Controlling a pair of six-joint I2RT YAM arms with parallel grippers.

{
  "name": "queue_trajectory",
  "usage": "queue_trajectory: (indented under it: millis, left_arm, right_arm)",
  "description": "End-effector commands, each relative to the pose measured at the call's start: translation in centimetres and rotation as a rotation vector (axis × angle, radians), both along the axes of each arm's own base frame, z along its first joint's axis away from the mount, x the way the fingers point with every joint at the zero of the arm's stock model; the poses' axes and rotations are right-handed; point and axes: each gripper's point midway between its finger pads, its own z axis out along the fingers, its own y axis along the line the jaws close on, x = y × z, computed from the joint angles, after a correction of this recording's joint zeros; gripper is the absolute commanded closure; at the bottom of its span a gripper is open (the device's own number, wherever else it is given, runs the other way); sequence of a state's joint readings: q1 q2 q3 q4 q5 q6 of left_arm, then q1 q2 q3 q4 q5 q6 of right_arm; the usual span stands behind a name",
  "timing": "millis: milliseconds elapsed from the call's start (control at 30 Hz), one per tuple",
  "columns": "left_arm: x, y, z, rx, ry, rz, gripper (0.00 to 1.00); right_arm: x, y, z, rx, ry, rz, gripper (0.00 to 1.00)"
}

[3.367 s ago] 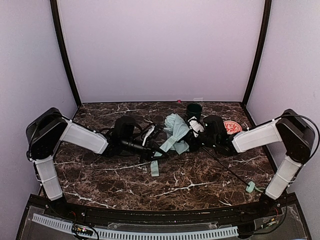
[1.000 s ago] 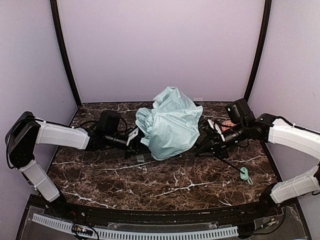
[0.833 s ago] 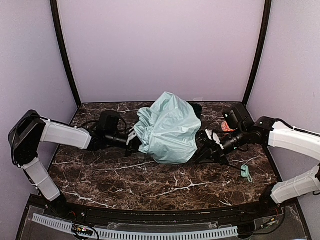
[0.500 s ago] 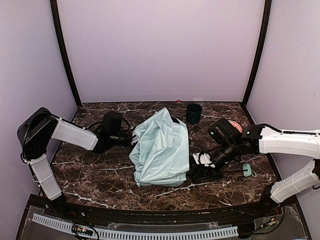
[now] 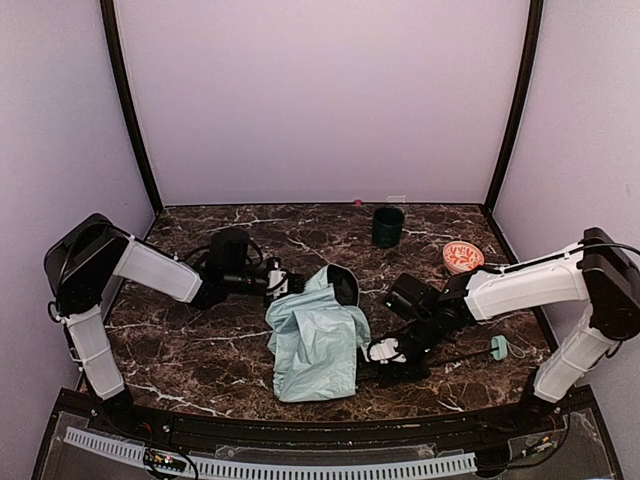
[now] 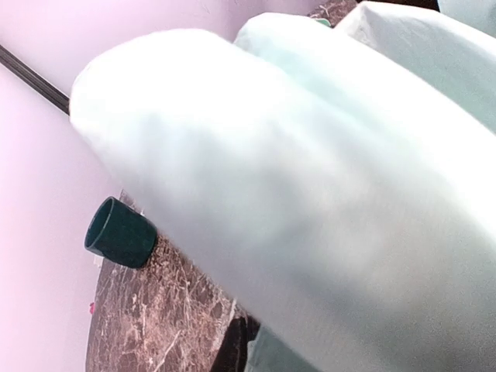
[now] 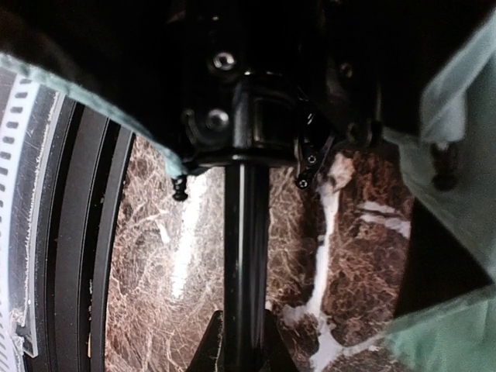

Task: Put away the umbrella

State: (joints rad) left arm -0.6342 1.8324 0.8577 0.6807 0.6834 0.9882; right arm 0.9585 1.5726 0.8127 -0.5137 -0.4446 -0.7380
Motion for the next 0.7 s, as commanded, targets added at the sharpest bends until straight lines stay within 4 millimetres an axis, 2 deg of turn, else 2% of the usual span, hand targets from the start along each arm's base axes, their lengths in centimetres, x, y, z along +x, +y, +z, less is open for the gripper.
queue_trajectory:
  millis: [0,167,333,400,467,533,600,667]
  left_arm:
    - [2.7,0.0,0.9,-0.016,-0.122,0.068,1.00]
    - [4.0,0.0,-1.2,0.015,-0.123,0.115,1.00]
    - [5.4,1.0,-3.1,0.029,-0.168,0.219,0.95]
    - [6.2,1.6,-3.7,0.028,-0.205,0.273,0.83]
    - [7.5,2.4,-3.8,0.016,-0.268,0.360,0.64]
    - [10.3,4.3,-3.7,0.019,-0.336,0.482,0.50]
    - [12.6,5.6,-3.5,0.031,-0.366,0.565,0.43]
    - [14.4,6.8,-3.0,0.018,-0.366,0.629,0.31]
  right_arm:
    - [-3.4,-1.4,-1.5,-0.070,0.111,0.079,1.00]
    - [-3.6,-1.5,-2.6,-0.120,0.148,0.066,1.00]
    - [-3.4,-1.9,-3.9,-0.186,0.173,0.039,1.00]
    - [-3.4,-2.1,-4.2,-0.207,0.176,0.031,1.00]
    - [-3.3,-2.2,-4.2,-0.217,0.177,0.027,1.00]
    - [-3.3,-2.2,-4.2,-0.216,0.178,0.026,1.00]
    - [-3.2,-2.1,-4.1,-0.218,0.181,0.022,1.00]
    - [-3.1,-2.2,-4.2,-0.225,0.178,0.015,1.00]
